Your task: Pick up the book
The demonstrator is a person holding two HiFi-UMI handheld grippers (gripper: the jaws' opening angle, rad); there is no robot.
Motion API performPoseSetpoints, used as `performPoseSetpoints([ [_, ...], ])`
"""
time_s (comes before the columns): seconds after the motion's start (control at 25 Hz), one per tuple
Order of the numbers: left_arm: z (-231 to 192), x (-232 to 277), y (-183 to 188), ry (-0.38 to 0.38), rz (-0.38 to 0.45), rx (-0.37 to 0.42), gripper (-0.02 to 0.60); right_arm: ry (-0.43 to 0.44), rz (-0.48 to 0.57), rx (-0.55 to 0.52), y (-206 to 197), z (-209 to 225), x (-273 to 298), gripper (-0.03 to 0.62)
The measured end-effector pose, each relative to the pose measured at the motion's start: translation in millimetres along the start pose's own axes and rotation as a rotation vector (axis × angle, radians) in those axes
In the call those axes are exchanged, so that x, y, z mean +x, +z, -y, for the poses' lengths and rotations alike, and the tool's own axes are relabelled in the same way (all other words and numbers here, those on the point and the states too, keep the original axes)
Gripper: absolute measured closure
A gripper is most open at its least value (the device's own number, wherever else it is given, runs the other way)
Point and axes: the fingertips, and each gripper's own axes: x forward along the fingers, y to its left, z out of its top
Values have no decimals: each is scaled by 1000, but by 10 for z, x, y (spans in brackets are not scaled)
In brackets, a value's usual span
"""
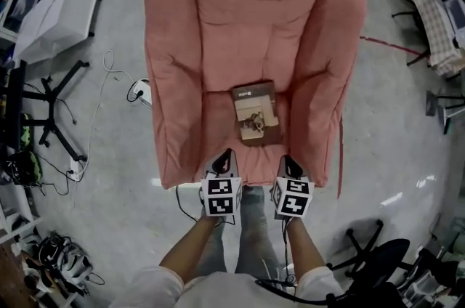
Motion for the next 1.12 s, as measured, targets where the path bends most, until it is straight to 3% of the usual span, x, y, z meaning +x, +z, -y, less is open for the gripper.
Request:
performPoseSetpoints([
  [0.32,-237,749,-229,36,-51,-63,581,59,-42,9,0,111,808,559],
  [0.52,-301,1117,-404,19,-70,-51,577,75,-58,7,2,165,1175,545],
  [0.56,-301,1194,-441,6,-74,-56,552,80,-64,5,-6,170,1245,533],
  [0.6,-298,1272,-477,-11,-80,-67,454,85,-69,2,-14,174,1315,517],
  [0.64,-298,1347,-512,-29,-91,-79,397,90,-74,-2,-20,176,1381,505],
  [0.8,-338,1594,-608,-51,-110,-105,397,106,-87,-16,-45,192,1598,485],
  [1.12,-320,1995,-782,-135,-132,-147,337,117,-100,-36,-107,254,1942,419],
])
